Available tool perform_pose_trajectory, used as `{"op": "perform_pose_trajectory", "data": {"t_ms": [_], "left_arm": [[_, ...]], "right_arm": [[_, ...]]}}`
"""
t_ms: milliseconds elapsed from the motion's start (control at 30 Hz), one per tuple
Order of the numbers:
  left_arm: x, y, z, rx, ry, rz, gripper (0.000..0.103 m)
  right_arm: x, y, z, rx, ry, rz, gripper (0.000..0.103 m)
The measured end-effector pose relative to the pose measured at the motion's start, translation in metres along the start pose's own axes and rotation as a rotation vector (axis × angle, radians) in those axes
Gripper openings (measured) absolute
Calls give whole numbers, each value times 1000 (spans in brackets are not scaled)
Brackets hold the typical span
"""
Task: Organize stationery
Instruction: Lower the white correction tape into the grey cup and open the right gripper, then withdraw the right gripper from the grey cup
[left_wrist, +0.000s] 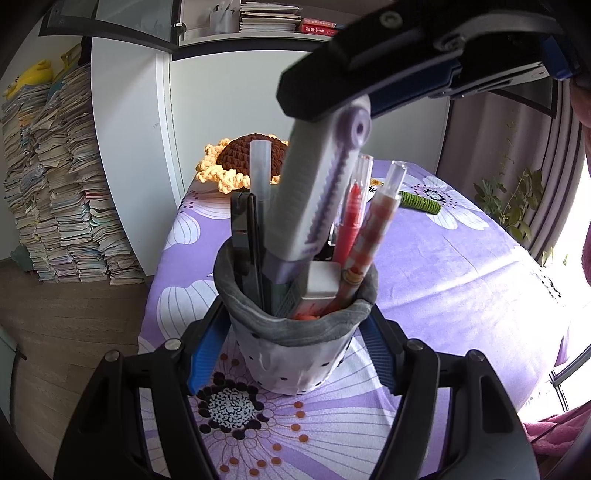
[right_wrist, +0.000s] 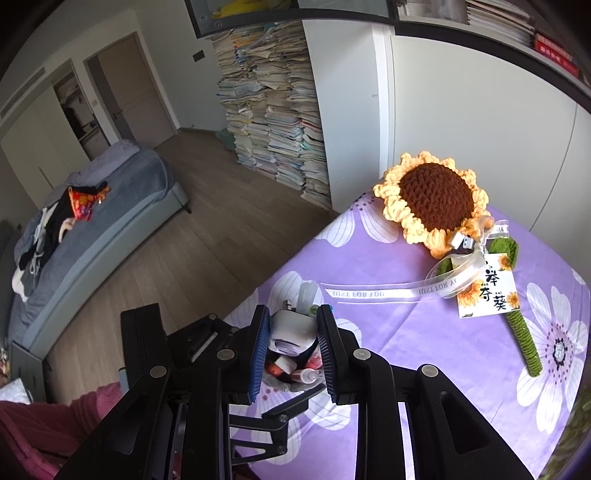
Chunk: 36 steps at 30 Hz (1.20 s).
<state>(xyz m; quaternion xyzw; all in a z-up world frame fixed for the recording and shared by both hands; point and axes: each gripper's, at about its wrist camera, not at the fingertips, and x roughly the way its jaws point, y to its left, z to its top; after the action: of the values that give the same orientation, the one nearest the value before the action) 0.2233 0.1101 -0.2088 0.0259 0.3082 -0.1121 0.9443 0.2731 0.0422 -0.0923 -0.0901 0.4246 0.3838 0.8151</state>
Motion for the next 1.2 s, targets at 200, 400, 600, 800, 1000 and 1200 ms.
{"op": "perform_pose_trajectory", "data": {"t_ms": [200,400,600,800,1000,1200], "left_arm": [[1,-3,1,10,-2,2,69],[0,0,0,1,-1,-4,69],[0,2,0,-4,0,-8,69],[1,2,0,-8,3,-7,69],[0,-5,2,26,-3,33,71],[-1,-3,7,6,-18,33,71]], "right_arm": [[1,-1,0,9,11,-11,27],[8,-7,-2,32,45,18,27],[-4,-18,1,85,4,38,27],[-5,-27,-3,122,6,33,27],[-17,-42,-11,175,-26,23,27],[-26,-64,-31,265,-52,28,32]]}}
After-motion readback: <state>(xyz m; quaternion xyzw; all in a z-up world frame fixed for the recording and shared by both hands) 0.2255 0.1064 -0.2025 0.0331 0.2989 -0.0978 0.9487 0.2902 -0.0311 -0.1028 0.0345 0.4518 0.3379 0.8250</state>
